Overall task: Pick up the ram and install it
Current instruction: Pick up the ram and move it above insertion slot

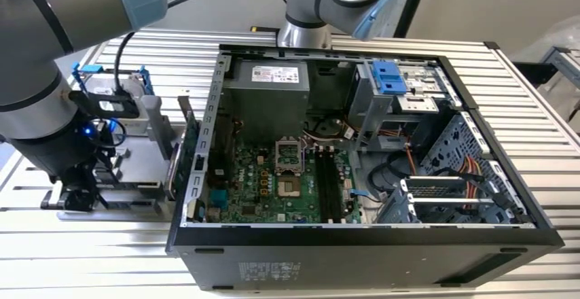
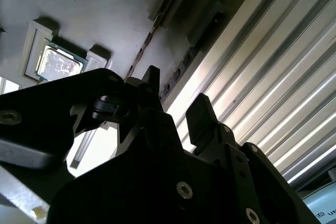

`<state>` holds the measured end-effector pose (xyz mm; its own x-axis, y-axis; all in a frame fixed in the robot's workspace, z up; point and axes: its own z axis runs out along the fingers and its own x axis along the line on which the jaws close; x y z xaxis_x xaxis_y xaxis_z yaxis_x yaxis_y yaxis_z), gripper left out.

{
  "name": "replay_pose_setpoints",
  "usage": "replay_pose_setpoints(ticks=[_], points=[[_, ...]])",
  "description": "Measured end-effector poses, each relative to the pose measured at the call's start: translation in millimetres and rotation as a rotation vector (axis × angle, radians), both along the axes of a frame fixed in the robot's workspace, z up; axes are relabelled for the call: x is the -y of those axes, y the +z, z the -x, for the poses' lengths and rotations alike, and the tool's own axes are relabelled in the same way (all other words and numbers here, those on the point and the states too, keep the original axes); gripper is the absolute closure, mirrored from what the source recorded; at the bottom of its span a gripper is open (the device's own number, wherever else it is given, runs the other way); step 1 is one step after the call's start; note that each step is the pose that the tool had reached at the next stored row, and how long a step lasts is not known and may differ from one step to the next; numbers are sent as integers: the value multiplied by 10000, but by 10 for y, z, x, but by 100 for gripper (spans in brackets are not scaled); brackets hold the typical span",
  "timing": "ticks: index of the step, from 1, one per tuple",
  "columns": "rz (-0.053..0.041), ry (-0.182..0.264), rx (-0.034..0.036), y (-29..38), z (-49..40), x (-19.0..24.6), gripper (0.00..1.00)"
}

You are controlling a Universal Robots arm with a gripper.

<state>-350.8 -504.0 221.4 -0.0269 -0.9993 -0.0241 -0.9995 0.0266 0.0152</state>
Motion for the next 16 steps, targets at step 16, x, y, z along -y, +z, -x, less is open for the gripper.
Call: replay_pose_setpoints(ticks=[16], points=[[0,0,-2,-149,0,0,0]])
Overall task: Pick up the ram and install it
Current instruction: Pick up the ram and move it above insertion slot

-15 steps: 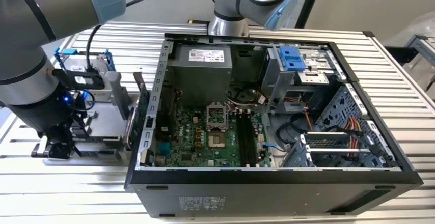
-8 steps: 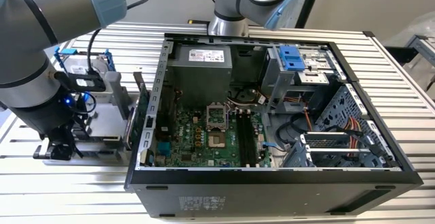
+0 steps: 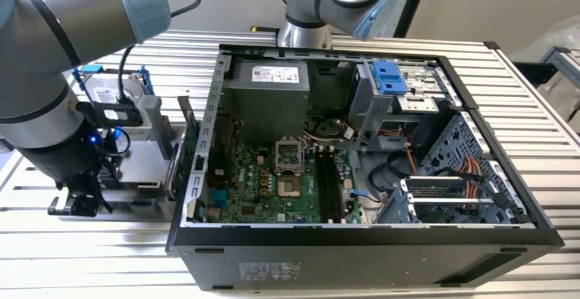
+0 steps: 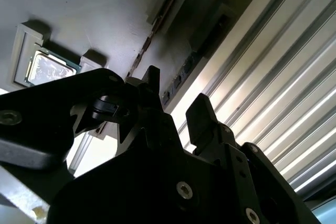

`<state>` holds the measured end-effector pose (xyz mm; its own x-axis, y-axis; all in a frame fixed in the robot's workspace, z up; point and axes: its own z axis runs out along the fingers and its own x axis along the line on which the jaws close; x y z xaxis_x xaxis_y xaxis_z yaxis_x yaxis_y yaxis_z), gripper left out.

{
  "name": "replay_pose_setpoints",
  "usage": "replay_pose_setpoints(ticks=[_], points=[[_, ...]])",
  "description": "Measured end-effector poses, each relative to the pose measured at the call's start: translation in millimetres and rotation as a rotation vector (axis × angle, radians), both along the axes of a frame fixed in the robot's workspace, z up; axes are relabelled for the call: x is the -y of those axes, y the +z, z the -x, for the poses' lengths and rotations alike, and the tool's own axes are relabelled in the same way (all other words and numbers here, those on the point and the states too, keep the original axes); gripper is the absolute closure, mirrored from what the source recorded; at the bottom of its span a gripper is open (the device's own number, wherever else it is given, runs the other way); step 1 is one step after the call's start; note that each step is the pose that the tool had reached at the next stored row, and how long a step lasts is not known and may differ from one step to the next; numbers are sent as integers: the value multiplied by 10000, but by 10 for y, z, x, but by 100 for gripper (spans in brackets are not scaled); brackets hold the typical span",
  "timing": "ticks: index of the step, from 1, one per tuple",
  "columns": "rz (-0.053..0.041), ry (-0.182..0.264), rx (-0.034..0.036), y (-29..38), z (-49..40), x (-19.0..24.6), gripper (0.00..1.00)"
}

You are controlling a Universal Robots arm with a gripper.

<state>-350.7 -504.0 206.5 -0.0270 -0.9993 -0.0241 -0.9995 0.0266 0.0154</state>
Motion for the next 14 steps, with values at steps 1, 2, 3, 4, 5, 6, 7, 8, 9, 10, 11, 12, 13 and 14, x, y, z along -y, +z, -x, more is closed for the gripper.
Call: replay_pose_setpoints(ticks=[1,2,3,4,5,6,7,8,9,10,11,12,13,14], points=[[-1,0,0,-9,0,0,0],[-1,0,-3,-18,0,0,0],[-1,-2,-8,-26,0,0,0],[-1,-7,-15,-35,1,0,0],[-1,-13,-22,-44,0,-1,0],[0,-18,-29,-51,0,0,0],[0,-22,-34,-59,0,0,0],[0,-25,-38,-67,0,0,0],[0,-27,-40,-75,0,0,0],[-1,-27,-40,-84,0,0,0],[-1,-27,-40,-91,0,0,0],[0,-27,-40,-98,0,0,0],[0,-27,-40,-104,0,0,0],[0,-27,-40,-111,0,0,0]])
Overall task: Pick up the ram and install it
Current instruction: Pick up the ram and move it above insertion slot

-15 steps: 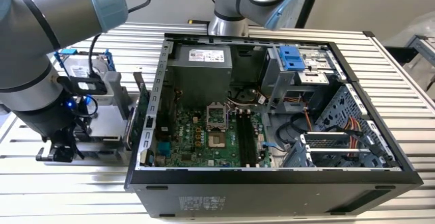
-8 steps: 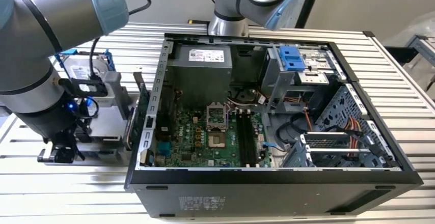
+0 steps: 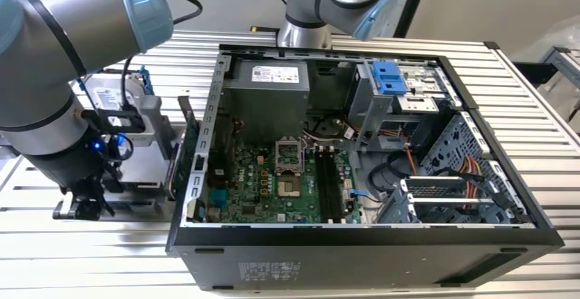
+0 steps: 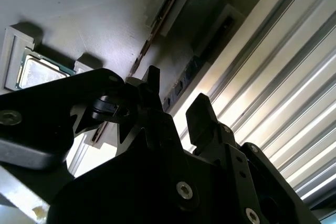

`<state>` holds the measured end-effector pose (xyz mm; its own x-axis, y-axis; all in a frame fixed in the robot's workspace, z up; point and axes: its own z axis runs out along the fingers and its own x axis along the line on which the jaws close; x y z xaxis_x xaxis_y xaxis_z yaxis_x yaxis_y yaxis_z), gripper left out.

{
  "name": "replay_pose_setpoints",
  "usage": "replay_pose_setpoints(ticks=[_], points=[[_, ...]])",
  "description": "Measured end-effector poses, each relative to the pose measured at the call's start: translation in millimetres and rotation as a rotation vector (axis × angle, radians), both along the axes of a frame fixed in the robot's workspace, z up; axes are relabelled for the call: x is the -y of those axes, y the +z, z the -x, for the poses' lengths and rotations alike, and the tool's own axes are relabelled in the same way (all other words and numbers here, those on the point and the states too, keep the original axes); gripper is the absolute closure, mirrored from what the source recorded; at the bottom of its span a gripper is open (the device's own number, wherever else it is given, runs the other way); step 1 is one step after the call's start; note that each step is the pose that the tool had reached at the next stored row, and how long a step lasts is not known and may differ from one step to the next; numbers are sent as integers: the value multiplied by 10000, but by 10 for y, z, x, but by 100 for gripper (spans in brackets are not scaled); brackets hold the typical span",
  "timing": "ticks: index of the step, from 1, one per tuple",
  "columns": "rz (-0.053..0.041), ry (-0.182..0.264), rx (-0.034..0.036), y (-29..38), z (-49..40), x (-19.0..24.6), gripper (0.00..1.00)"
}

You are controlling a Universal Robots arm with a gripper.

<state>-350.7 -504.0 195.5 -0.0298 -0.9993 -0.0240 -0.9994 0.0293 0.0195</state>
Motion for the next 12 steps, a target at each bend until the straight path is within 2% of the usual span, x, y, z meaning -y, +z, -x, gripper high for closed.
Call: replay_pose_setpoints(ticks=[12], points=[[1,0,-1,-52,0,0,0]])
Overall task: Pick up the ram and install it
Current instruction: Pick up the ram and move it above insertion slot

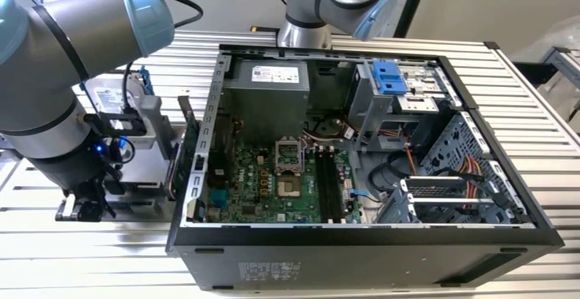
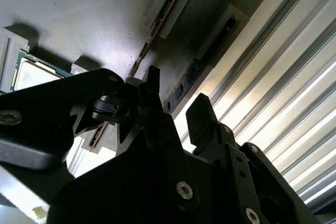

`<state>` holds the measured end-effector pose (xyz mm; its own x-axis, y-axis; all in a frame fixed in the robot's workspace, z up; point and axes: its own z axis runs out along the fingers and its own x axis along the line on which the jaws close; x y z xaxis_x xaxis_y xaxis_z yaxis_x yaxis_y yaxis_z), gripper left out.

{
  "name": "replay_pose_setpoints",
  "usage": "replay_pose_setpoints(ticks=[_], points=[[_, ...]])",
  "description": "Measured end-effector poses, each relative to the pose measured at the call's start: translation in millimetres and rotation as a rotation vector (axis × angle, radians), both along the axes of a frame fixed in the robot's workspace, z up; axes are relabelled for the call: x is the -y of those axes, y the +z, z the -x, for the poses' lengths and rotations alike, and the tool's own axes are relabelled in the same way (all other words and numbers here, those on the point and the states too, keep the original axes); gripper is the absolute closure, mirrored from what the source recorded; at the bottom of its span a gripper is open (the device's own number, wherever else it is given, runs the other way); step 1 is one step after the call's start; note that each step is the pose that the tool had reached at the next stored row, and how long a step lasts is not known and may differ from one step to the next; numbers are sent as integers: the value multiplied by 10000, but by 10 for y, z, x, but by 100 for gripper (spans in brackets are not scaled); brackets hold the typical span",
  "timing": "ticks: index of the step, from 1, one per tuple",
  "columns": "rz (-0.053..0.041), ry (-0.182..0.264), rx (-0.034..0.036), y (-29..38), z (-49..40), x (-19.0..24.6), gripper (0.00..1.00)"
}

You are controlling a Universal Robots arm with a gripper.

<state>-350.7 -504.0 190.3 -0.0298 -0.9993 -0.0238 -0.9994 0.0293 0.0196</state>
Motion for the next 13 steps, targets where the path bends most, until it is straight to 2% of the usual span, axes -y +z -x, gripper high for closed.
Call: replay_pose_setpoints(ticks=[10,13], points=[[-15,-1,2,-3,0,4,0],[-66,-1,0,-2,0,8,0]])
